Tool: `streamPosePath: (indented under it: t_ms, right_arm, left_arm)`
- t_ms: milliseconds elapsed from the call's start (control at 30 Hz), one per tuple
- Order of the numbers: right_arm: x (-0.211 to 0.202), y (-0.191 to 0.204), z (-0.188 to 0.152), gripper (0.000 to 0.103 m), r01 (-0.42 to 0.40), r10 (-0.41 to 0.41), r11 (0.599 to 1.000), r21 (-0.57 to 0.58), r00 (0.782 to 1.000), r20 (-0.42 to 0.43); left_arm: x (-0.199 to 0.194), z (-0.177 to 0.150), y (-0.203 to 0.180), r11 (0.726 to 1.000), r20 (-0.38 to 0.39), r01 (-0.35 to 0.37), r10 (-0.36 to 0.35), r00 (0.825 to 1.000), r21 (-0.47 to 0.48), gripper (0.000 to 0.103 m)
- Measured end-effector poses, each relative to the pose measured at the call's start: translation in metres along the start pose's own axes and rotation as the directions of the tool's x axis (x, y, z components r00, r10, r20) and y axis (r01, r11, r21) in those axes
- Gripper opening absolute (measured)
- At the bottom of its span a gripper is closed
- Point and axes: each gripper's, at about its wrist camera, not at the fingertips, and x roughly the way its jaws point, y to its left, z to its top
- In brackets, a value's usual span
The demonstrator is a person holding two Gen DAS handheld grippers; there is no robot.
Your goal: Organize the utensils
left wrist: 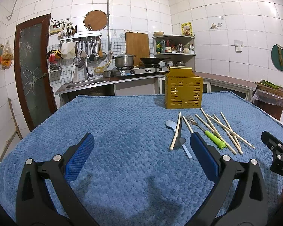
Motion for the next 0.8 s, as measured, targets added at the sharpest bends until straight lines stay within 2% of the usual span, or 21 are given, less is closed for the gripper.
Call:
streamPosePath:
  t_ms: [800]
  right_arm:
    - [-0.0012,-0.0013,0.0018,0.099,-0.002,0.002,1.0,-0.001,1.0,0.003]
  left_arm:
    - [-0.0032,0.0036,-0.0012,1.0,0.01,0.001,-0.001,1.0,-0.003,0.098]
